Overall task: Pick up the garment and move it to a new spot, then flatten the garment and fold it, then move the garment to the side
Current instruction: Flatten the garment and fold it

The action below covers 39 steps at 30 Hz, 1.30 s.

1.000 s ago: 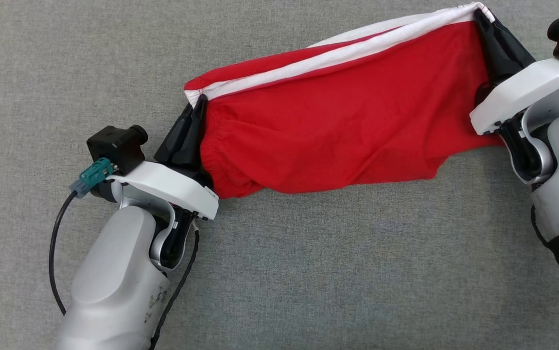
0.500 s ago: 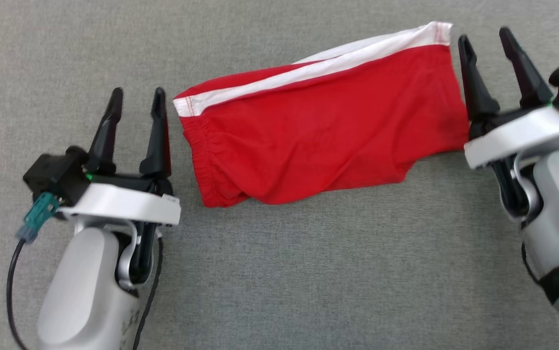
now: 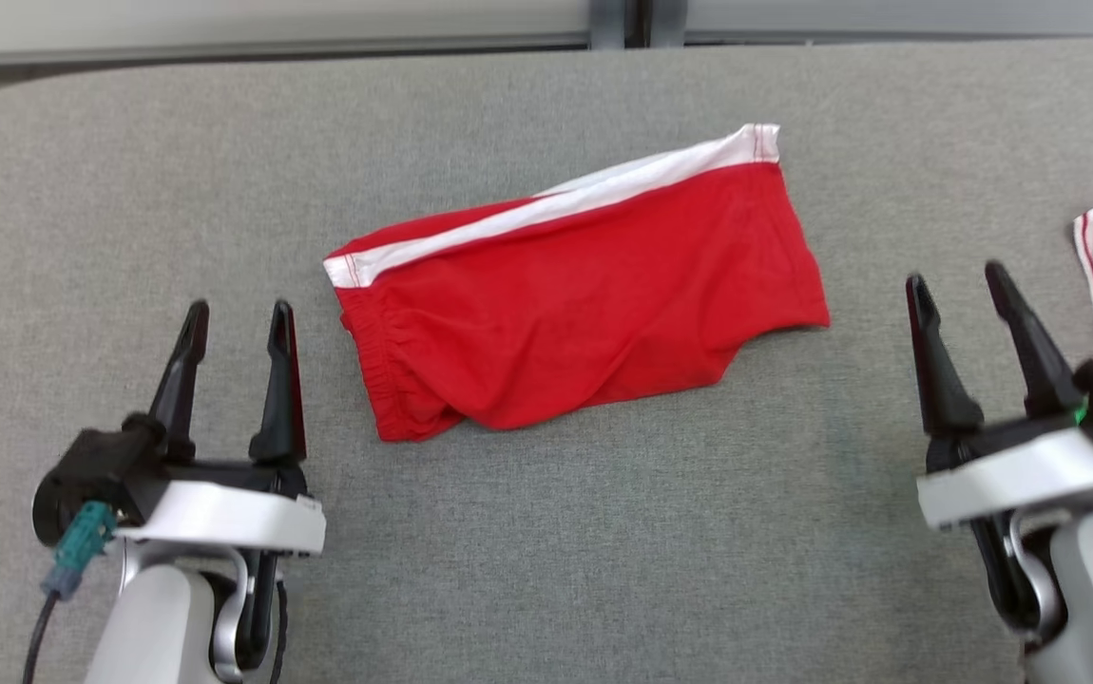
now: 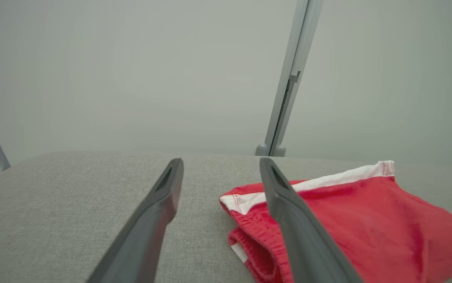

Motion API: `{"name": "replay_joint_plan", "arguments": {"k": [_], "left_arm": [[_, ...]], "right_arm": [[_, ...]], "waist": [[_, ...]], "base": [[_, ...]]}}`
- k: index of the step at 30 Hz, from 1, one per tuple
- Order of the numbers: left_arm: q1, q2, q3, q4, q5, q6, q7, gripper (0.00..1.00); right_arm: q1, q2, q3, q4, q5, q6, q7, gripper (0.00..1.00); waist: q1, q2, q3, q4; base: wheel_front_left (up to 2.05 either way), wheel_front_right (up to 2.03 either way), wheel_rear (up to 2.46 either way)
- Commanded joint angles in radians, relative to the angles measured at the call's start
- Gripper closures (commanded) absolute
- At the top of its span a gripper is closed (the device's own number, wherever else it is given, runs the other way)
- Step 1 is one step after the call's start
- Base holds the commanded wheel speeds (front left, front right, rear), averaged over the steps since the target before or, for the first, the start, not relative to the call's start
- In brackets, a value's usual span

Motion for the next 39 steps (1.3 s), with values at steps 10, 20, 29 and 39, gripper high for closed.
{"name": "replay_joint_plan", "arguments": {"k": [10, 20, 29, 39], "left_arm": [[0.082, 0.015, -0.016, 0.04, 0.026, 0.0, -0.004, 0.0], [0.083, 0.011, -0.035, 0.065, 0.018, 0.0, -0.003, 0.0], [0.065, 0.017, -0.04, 0.065, 0.014, 0.006, -0.002, 0.0], [0.009, 0.008, -0.058, 0.044, 0.016, 0.0, -0.003, 0.0]], "right_arm": [[0.213, 0.05, -0.078, -0.206, -0.072, 0.0, 0.105, 0.0], [0.265, 0.062, -0.098, -0.278, -0.073, 0.0, 0.159, 0.0], [0.271, 0.068, -0.101, -0.291, -0.069, 0.0, 0.168, 0.0], [0.208, 0.053, -0.104, -0.247, -0.058, 0.0, 0.191, 0.0]], "waist": [[0.0, 0.0, -0.068, -0.027], [0.0, 0.0, -0.08, -0.024], [0.0, 0.0, -0.075, -0.022], [0.0, 0.0, -0.005, 0.026]], "base": [[0.0, 0.0, 0.0], [0.0, 0.0, 0.0], [0.0, 0.0, 0.0], [0.0, 0.0, 0.0]]}}
